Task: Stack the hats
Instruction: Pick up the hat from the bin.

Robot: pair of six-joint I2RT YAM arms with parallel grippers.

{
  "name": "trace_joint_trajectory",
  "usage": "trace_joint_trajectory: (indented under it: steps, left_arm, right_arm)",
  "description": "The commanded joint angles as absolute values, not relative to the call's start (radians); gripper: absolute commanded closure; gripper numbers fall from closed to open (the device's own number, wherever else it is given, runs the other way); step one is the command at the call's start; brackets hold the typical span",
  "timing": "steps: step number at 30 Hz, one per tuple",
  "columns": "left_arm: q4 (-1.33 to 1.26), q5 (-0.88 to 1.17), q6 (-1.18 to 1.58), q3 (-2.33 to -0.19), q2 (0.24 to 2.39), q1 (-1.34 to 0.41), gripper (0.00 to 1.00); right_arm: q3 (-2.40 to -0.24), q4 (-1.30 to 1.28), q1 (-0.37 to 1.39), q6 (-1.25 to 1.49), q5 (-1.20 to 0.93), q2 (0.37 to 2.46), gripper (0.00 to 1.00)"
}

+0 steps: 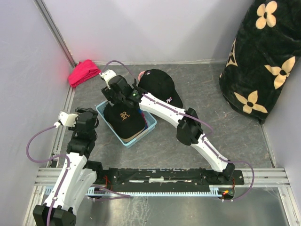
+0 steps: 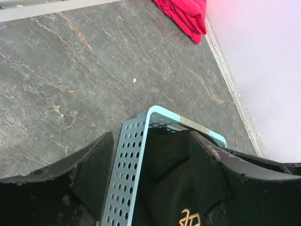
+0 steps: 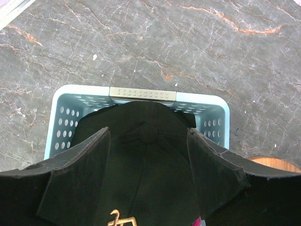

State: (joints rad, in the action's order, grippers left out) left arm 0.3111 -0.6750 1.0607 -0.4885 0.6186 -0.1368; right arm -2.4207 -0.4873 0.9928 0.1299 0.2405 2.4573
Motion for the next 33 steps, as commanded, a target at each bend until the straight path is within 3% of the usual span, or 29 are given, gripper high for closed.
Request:
trace_joint_trajectory:
  steps: [1, 10, 24, 33]
  left_arm:
    - [0.275, -0.7, 1.094, -0.485, 0.608, -0.131, 0.29]
    - [0.269, -0.698, 1.099, -0.476, 0.61, -0.132, 0.29]
    - [0.258, -0.691, 1.104, -0.469, 0.62, -0.132, 0.29]
    - [0.259, -0.69, 1.108, -0.466, 0.621, -0.131, 0.29]
  right_arm:
    - [-2.43, -0.465, 0.987, 0.137, 0.224, 2.475, 0.27]
    - [-2.446, -0.474, 0.979, 0.142, 0.21, 2.498, 0.33]
    - [-2.423, -0.462, 0.975, 0.129, 0.202, 2.465, 0.71]
    - [-2.371, -0.412, 0.977, 0.109, 0.207, 2.413, 0.78]
